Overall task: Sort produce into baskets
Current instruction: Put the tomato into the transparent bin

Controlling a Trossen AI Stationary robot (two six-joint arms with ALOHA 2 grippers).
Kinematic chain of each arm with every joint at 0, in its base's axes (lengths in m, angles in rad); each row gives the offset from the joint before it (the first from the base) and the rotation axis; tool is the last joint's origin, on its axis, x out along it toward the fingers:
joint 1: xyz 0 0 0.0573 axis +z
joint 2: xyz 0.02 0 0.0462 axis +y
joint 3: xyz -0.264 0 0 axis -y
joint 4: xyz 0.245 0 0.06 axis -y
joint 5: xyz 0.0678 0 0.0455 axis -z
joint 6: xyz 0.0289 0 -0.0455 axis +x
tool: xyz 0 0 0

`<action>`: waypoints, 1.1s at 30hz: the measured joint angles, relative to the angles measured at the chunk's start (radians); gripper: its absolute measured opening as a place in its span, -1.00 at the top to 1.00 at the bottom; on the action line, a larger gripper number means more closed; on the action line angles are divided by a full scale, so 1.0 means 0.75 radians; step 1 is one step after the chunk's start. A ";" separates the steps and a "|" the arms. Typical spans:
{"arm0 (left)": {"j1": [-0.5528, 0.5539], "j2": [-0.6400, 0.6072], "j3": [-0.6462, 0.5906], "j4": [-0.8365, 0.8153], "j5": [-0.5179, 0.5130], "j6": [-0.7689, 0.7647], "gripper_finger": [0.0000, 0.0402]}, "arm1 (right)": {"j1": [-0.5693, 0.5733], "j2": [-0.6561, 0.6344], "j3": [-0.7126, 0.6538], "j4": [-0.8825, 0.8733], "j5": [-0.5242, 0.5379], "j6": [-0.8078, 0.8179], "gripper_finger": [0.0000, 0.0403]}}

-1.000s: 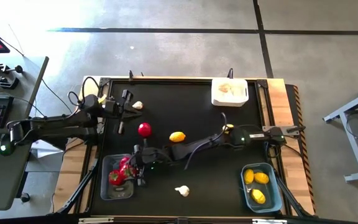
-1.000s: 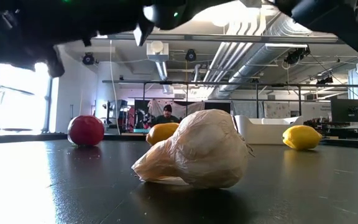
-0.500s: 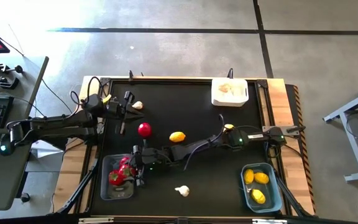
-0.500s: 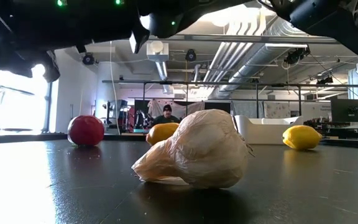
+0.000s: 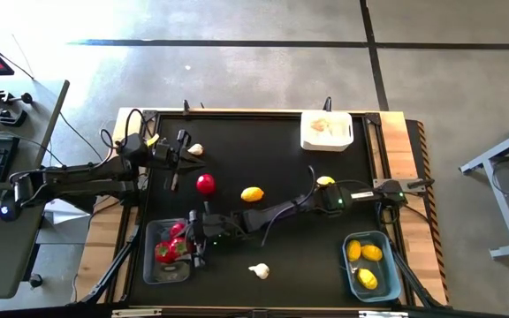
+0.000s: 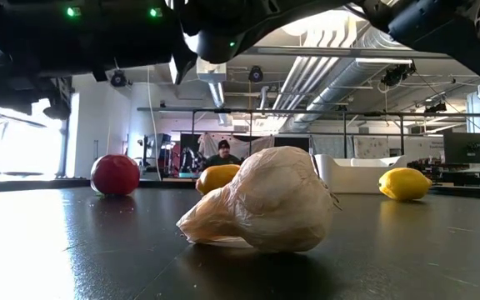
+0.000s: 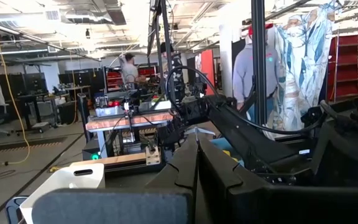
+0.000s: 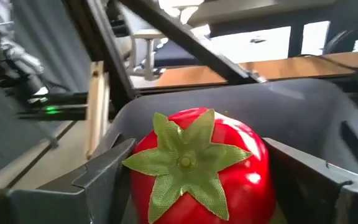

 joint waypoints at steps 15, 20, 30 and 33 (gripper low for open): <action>0.000 0.000 0.000 0.000 0.001 0.000 1.00 | 0.000 -0.001 0.000 0.049 -0.065 0.093 -0.60; 0.000 0.000 0.000 -0.001 0.001 0.000 1.00 | -0.002 -0.001 0.000 0.042 0.004 0.056 -0.61; 0.000 0.000 0.000 -0.034 0.001 -0.002 1.00 | 0.022 -0.002 0.000 0.041 -0.008 -0.065 -0.61; 0.000 0.000 0.000 -0.034 0.001 -0.002 1.00 | 0.021 -0.002 0.000 0.041 -0.008 -0.031 -0.61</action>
